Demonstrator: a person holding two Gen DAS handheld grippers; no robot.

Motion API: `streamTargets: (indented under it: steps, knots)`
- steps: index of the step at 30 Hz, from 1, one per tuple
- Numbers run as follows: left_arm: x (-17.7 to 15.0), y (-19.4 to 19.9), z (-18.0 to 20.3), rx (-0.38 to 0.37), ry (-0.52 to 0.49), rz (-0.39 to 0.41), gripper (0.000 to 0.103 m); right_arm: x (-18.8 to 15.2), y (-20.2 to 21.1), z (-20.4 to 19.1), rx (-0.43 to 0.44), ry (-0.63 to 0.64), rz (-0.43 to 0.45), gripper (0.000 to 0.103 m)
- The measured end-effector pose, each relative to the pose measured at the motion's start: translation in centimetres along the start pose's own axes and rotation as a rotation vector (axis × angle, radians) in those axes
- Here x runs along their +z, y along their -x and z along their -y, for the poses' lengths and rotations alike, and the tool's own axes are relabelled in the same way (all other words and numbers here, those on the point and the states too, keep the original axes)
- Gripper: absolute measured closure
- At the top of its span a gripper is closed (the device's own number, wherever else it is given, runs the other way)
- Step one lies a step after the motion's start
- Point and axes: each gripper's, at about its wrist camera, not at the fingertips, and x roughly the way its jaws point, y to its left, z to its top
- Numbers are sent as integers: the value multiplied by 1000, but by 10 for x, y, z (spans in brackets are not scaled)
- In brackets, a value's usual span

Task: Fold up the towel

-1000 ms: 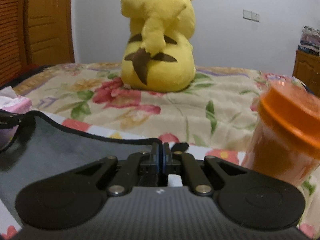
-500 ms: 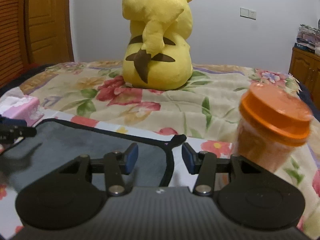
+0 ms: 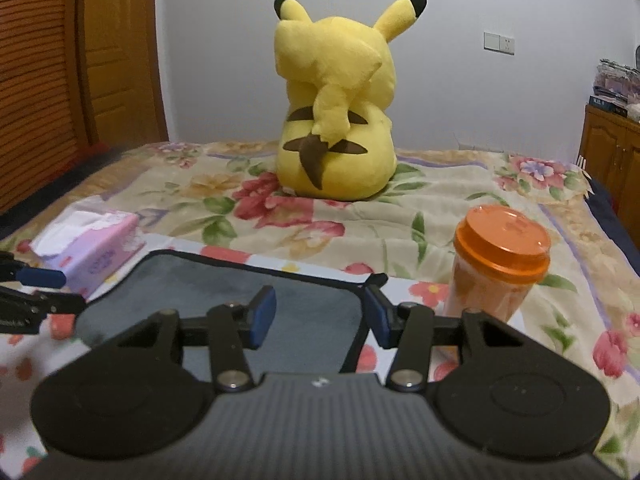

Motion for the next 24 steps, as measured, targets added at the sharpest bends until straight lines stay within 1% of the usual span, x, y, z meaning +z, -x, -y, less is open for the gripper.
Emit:
streamTargets:
  steps: [3, 6, 8, 9, 10, 11, 13, 14, 16, 18, 20, 24]
  knots:
    - [-5, 11, 4, -7, -2, 2, 41, -4, 11, -4, 3, -6, -4, 50]
    - [-9, 23, 10, -9, -12, 0, 35, -7, 21, -8, 2, -7, -12, 43]
    - [-12, 33, 12, -10, -10, 7, 30, -8, 28, -10, 1, -12, -11, 30]
    - [-12, 37, 13, -10, -8, 8, 25, -9, 32, -11, -1, -15, -9, 26]
    - [-13, 41, 14, -11, -7, 7, 19, -9, 36, -12, -3, -16, -7, 19]
    - [-13, 47, 16, -12, -4, 6, 17, -10, 40, -13, -3, -16, -5, 14]
    - [-15, 58, 19, -9, 2, 19, 12, -10, 48, -16, -6, -13, 1, 10]
    - [-16, 64, 20, -7, 8, 23, 10, -11, 53, -16, -13, -11, 6, 6]
    - [-17, 75, 22, -9, 16, 29, 4, -12, 61, -18, -17, -6, 4, 3]
    - [-17, 85, 25, -10, 13, 39, 0, -12, 68, -18, -14, -8, 2, 0]
    - [-17, 95, 28, -5, 2, 47, 0, -11, 76, -19, -13, -12, 7, 0]
    - [-15, 111, 32, 3, -11, 38, 0, -9, 90, -21, -28, -23, 9, 0]
